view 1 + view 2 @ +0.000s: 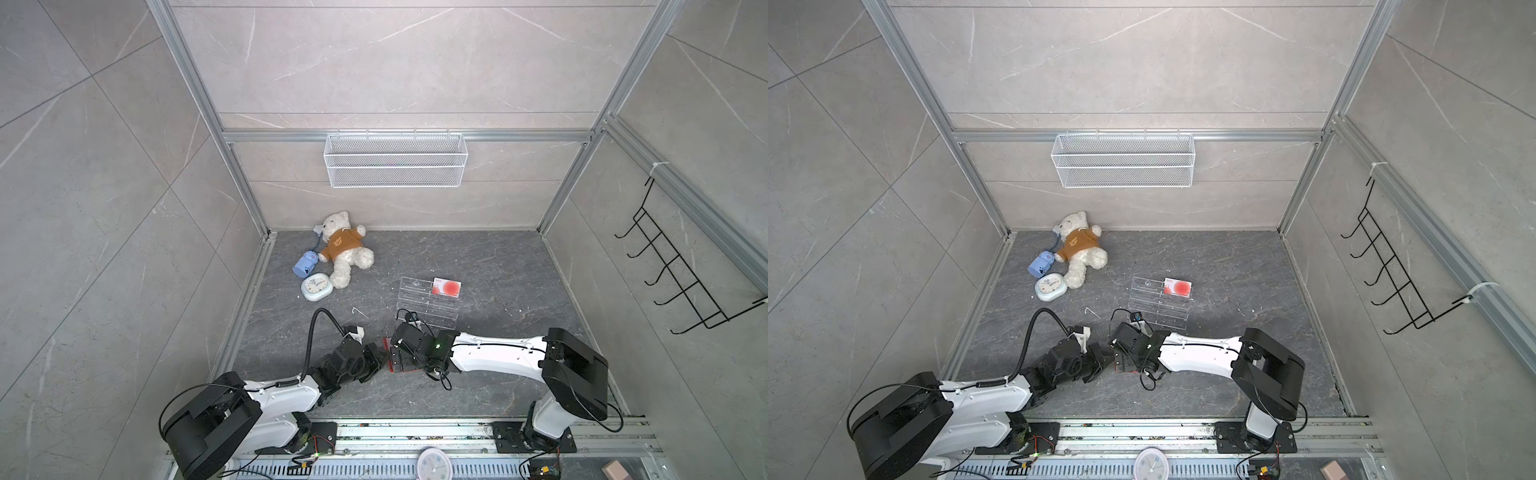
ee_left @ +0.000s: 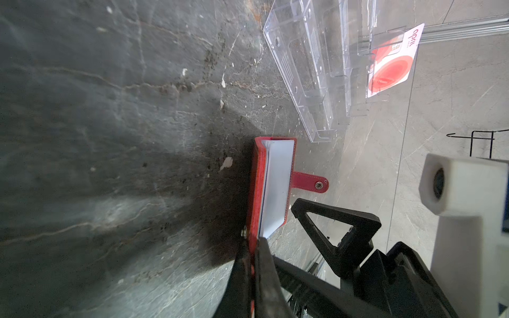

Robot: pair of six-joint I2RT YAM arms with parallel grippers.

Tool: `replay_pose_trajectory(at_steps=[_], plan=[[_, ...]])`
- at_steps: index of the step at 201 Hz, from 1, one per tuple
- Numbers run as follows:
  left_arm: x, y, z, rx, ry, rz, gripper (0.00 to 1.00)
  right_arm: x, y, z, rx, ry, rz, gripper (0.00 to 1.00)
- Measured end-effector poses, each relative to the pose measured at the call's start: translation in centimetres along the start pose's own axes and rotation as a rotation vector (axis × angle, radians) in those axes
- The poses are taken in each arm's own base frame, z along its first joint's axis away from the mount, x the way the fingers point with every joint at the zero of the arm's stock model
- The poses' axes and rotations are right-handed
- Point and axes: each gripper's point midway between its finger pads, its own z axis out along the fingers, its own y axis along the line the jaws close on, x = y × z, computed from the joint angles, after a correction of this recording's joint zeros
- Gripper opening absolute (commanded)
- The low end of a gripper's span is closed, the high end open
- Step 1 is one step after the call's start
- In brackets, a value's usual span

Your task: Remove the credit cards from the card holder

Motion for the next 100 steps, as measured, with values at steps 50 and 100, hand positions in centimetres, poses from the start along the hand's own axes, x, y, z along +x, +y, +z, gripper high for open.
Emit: replay_pose_trajectory(at_steps=[50,100], plan=[[0.0,-0.2,-0.1,0.007,0.001,0.004,0.00,-0.2,-0.7,-0.3,0.053,-0.028,-0.013,0.98],[0.2,-0.4,-0.1,0.012,0.007,0.025,0.00,-0.7,-1.3,-1.1,0.076,-0.053,-0.014,1.00]])
